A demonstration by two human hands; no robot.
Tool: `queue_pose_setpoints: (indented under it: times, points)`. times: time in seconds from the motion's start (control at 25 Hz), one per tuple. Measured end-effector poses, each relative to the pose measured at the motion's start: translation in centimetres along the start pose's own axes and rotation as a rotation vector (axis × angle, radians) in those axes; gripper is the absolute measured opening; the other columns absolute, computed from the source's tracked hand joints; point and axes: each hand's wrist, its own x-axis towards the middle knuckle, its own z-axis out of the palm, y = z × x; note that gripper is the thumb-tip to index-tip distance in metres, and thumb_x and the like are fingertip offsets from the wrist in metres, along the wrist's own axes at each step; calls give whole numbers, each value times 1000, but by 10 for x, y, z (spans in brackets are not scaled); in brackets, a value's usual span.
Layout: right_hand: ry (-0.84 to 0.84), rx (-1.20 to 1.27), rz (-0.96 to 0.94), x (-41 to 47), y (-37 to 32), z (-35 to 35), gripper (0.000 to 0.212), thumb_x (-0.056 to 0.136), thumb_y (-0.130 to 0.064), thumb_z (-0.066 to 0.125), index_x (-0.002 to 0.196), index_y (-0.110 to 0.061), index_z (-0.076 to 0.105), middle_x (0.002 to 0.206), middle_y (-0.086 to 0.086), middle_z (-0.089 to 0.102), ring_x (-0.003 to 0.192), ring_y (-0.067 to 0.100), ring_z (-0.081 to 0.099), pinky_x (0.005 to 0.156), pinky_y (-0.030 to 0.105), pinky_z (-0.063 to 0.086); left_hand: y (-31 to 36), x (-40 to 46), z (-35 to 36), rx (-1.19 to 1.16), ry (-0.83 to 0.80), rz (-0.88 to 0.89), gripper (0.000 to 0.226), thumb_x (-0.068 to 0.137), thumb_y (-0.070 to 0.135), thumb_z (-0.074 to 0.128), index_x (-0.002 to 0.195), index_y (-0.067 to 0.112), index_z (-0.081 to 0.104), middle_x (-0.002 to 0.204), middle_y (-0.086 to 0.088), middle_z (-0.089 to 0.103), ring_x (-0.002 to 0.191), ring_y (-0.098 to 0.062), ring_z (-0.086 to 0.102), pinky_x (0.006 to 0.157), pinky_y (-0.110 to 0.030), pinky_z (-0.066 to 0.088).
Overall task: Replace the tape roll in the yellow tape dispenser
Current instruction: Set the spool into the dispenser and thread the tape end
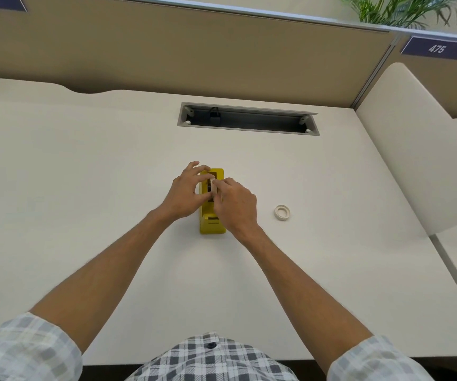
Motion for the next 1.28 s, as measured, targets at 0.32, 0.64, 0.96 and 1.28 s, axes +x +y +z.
queue_pose_setpoints:
  times: [0.32,0.64,0.96,1.28]
  points:
    - [-20,16,9,1,1,0,21,92,-15,51,106,-17,67,95,1,68,77,23,63,56,29,47,5,-6,2,-45,57,-29,49,90,29,62,135,15,50,145,0,48,145,-17,23,113,-49,24]
    - [-6,-9,5,4,2,2,22,98,-21,48,105,-20,68,94,-1,68,75,21,63,53,26,42,8,-9,0,-66,68,-16,40,88,22,65,127,14,60,139,-3,55,144,-19,27,113,-53,28]
    - [16,20,12,8,4,-1,20,97,-23,54,97,-19,73,91,-1,69,72,21,63,54,26,41,7,-10,1,-73,73,0,38,89,26,64,126,16,61,134,-2,59,142,-20,31,111,-54,30]
    - [28,22,37,13,3,-2,21,96,-22,55,89,-16,74,84,-1,69,70,22,63,52,26,39,4,-9,1,-51,67,3,39,89,30,64,126,18,61,134,-1,59,141,-20,32,111,-55,31]
